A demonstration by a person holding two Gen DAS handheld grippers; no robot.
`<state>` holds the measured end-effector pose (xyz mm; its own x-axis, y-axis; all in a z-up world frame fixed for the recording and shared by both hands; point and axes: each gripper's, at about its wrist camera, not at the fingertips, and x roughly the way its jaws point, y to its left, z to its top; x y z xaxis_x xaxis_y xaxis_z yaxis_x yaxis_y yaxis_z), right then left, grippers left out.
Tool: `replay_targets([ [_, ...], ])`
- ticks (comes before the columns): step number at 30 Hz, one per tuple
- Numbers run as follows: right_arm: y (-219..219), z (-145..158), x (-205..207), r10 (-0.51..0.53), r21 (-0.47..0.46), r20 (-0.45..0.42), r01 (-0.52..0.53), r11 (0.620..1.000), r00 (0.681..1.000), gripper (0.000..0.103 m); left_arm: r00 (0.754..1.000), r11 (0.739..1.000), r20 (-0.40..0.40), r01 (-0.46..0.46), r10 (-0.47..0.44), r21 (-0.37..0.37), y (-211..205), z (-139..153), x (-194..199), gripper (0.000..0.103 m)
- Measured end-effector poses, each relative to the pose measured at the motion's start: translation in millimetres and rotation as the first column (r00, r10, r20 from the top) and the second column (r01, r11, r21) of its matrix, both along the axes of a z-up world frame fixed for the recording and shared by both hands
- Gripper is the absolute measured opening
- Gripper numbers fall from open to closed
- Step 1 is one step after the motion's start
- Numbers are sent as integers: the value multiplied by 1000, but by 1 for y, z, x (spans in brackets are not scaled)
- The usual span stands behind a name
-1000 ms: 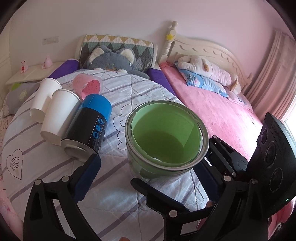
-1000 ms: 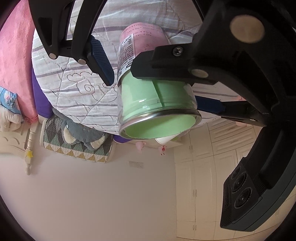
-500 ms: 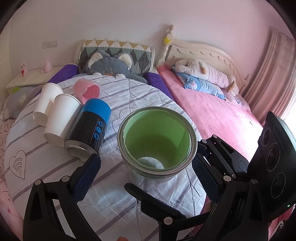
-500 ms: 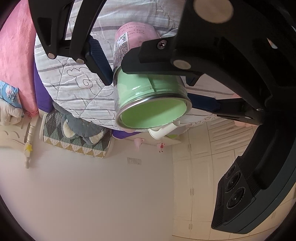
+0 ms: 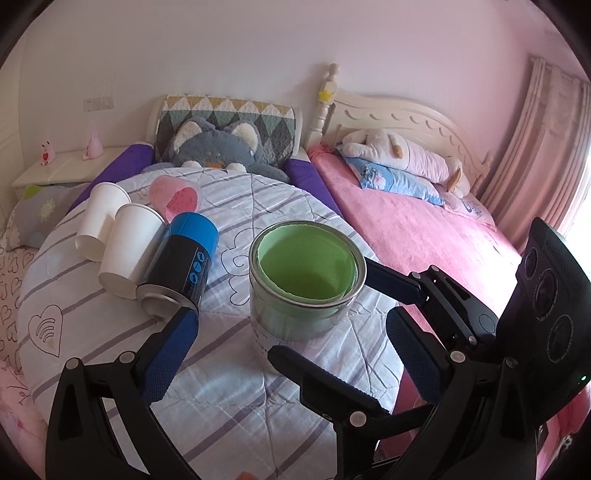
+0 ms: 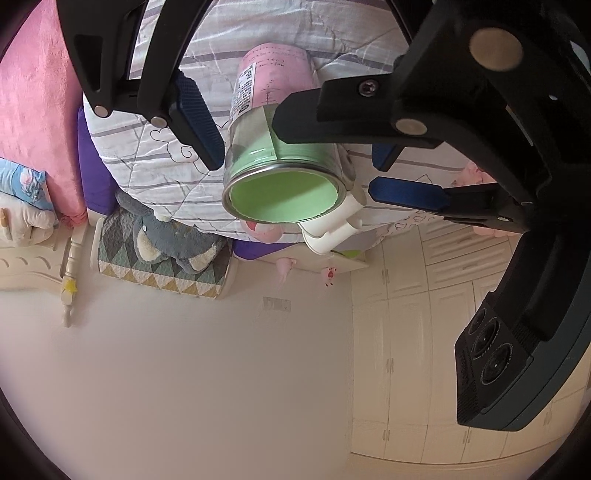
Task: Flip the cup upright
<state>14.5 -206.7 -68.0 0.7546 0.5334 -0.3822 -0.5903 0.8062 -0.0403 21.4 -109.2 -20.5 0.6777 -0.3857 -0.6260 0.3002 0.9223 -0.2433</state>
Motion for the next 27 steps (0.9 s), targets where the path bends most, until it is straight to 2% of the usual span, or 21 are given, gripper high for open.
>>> replay_targets([
  [7, 2, 9, -19, -9, -6, 17, 9, 1000, 1000, 83, 998, 999, 50, -38, 38, 11, 7, 13, -22, 103],
  [12, 1, 16, -36, -17, -15, 30, 17, 1000, 999, 83, 992, 996, 89, -85, 85, -11, 16, 24, -41, 103],
  [18, -10, 24, -54, -52, 16, 40, 52, 999, 998, 83, 979, 988, 144, -151, 147, 19, 22, 33, -63, 103],
  [27, -22, 32, -69, -137, 47, 53, 134, 990, 989, 83, 962, 974, 199, -207, 186, 88, 18, 38, -85, 103],
])
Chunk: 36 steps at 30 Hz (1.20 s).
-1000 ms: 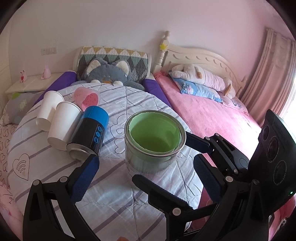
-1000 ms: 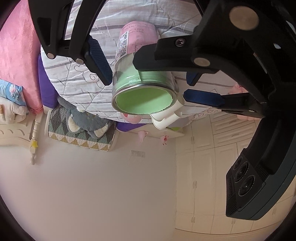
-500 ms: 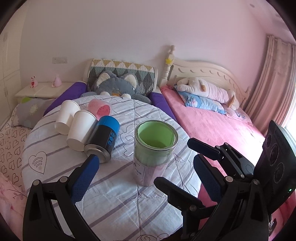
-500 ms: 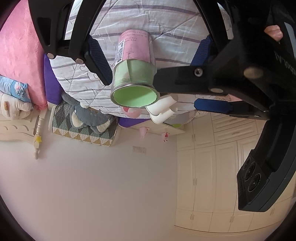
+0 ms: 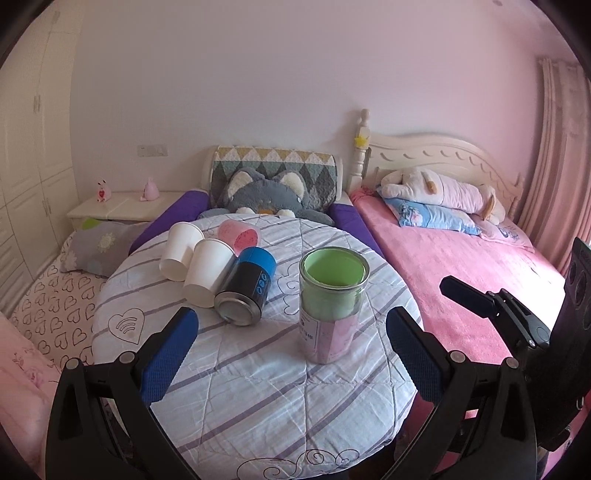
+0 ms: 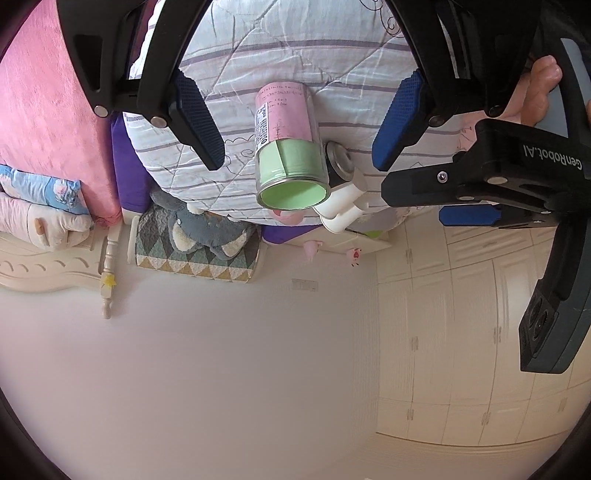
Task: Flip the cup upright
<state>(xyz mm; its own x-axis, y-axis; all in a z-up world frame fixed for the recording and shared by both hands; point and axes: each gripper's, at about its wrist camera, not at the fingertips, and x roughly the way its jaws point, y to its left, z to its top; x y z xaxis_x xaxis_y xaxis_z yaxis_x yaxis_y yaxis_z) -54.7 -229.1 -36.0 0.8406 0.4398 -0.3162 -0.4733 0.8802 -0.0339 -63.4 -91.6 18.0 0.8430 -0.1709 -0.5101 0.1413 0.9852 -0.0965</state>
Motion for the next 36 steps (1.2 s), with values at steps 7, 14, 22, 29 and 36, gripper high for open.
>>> replay_targets([
  [7, -4, 5, -8, -27, 6, 14, 26, 1000, 1000, 83, 999, 999, 4, -33, 33, 25, -1, -1, -6, 103],
  [14, -7, 7, -16, -35, 9, 27, 35, 999, 999, 83, 999, 998, 5, -47, 47, 36, -2, -1, -10, 103],
  [22, -7, 8, -15, -39, 11, 32, 39, 999, 999, 83, 999, 998, 7, -50, 50, 38, -4, -2, -12, 103],
  [29, -7, 8, -15, -36, 12, 31, 36, 999, 999, 83, 998, 998, 18, -55, 54, 44, -4, -1, -14, 103],
  [36, -6, 8, -14, -35, 14, 29, 35, 999, 999, 83, 998, 997, 19, -55, 54, 48, -5, -1, -15, 103],
])
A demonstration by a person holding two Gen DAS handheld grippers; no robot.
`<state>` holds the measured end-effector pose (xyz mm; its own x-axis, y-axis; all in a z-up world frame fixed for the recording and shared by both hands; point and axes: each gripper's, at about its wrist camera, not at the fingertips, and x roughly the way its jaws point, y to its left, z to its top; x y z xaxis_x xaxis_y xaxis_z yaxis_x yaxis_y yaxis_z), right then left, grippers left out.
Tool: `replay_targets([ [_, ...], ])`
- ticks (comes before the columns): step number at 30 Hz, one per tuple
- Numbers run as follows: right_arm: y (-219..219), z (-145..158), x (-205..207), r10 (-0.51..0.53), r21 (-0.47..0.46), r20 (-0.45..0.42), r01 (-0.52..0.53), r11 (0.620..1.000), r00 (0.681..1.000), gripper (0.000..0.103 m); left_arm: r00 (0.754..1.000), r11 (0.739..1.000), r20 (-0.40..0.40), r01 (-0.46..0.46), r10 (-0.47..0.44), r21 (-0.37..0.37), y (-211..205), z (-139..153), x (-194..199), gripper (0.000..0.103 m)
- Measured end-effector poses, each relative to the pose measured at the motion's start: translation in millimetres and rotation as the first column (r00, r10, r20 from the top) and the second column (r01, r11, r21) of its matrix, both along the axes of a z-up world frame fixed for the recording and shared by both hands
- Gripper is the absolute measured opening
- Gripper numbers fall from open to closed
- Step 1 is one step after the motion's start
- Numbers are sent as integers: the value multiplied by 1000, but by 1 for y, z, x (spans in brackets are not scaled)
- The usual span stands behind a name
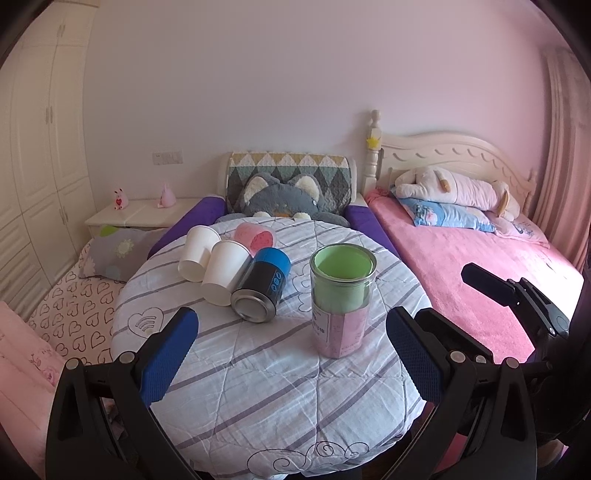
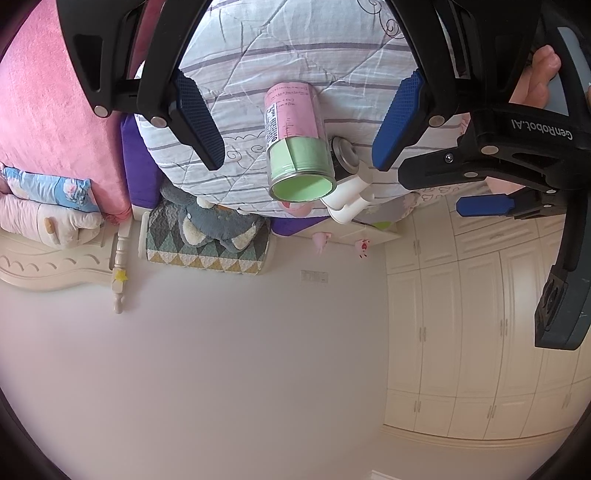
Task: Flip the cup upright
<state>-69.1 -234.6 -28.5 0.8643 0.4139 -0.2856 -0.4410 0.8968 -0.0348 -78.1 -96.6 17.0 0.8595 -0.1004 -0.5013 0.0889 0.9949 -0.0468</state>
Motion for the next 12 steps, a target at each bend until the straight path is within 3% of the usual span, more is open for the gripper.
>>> replay_targets([
  [12, 2, -1, 5, 8, -1, -12, -8, 1000, 1000, 83, 1000, 1000, 1, 0, 0, 5, 3, 1, 2, 103],
])
